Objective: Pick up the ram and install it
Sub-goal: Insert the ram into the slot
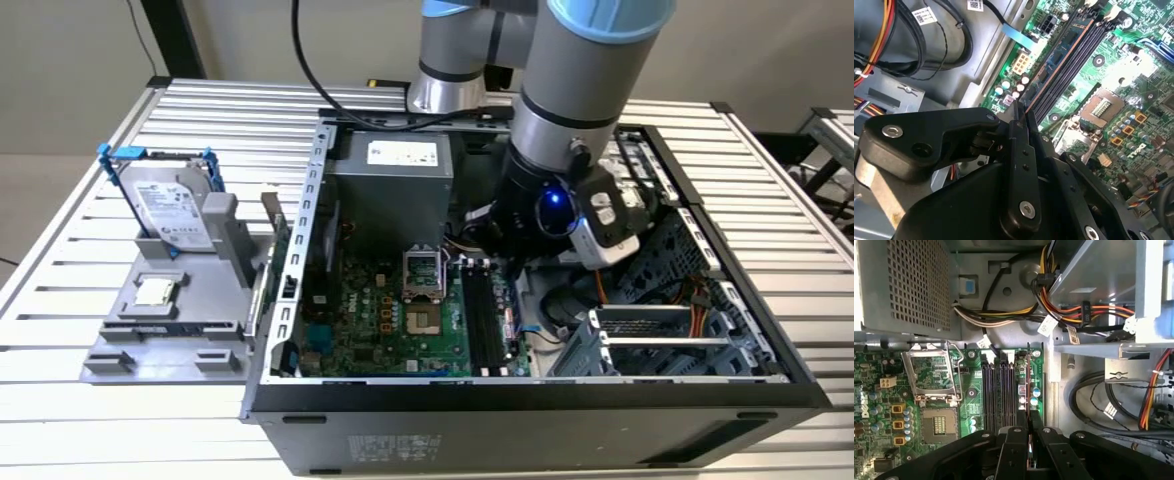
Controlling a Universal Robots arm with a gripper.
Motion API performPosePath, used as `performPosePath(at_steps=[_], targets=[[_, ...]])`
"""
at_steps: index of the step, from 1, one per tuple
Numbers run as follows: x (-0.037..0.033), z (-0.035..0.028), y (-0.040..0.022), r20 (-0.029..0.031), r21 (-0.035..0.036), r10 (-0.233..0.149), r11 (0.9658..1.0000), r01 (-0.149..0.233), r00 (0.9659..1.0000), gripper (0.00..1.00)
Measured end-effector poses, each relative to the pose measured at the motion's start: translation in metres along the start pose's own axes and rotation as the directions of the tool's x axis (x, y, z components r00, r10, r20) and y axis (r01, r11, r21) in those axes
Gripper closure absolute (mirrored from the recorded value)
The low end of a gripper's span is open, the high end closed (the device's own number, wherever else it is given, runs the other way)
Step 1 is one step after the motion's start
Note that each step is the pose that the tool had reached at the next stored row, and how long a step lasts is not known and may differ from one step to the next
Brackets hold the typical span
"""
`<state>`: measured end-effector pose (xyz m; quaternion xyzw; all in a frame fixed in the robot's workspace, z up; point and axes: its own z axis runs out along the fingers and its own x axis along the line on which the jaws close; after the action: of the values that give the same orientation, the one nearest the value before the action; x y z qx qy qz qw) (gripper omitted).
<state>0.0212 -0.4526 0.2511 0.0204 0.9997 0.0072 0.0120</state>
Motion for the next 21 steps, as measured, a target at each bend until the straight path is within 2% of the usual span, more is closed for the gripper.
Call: performPosePath(at_steps=[8, 21], targets=[[0.0029, 0.0034, -0.0034, 0.0000, 0.0001, 0.000, 1.0000, 0.000, 1.0000, 1.00], [0.0050, 0.0118, -0.0043, -0.0002, 0.0010, -0.010, 0.9999, 0.010, 0.9999, 1.00]])
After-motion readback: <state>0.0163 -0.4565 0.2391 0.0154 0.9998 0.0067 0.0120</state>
